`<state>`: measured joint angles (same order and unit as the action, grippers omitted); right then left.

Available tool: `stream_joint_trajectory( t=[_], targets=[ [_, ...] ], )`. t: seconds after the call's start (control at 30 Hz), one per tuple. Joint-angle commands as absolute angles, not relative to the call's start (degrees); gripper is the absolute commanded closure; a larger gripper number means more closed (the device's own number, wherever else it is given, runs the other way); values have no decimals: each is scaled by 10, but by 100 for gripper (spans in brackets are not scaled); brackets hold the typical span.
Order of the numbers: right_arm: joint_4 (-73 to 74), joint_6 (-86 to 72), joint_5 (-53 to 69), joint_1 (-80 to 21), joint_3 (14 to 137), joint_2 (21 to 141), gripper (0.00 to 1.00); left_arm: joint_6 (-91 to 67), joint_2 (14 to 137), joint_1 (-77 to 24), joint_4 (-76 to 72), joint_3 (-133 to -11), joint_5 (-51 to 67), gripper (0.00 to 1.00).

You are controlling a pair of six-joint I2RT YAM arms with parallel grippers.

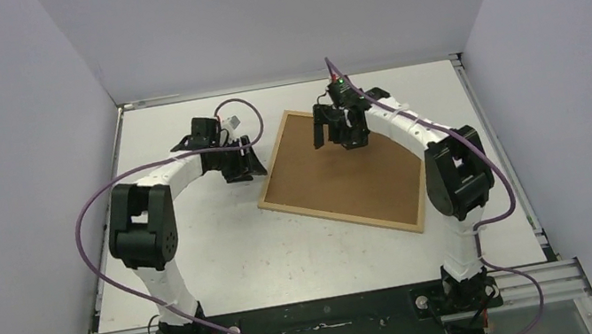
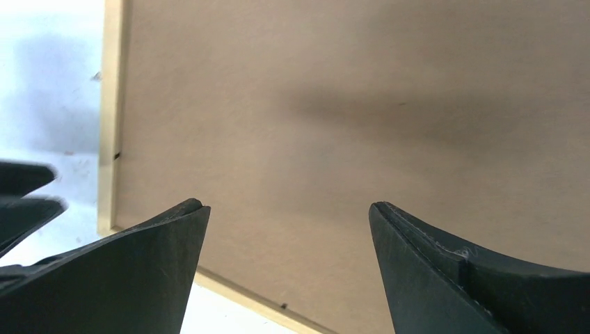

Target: Put the photo into the frame

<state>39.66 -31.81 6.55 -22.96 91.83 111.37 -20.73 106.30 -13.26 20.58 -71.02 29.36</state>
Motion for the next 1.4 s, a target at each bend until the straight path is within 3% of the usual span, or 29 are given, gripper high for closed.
stream_joint_trajectory(
  t=[0.0,0.17,0.5,0.77,0.97,1.17,1.37],
  targets=[
    [397,-337,63,-268,940,1118,12,-218,1108,-143,261,-753,256,52],
    [390,-368,70,-297,944,1137,18,-226,1137,-163,279,-762,261,65],
    [415,-385,68,-322,953,1164,35,-253,1125,-195,233,-681,285,82],
    [408,-401,67,-329,888,1116,45,-314,1078,-253,175,-587,261,84],
    [400,-407,63,-336,832,1071,46,-370,1056,-300,116,-537,260,84],
    [388,-401,70,-350,798,1046,40,-383,996,-282,106,-545,277,79],
    [378,-381,66,-382,787,1050,30,-366,1012,-213,92,-608,371,73]
  ],
)
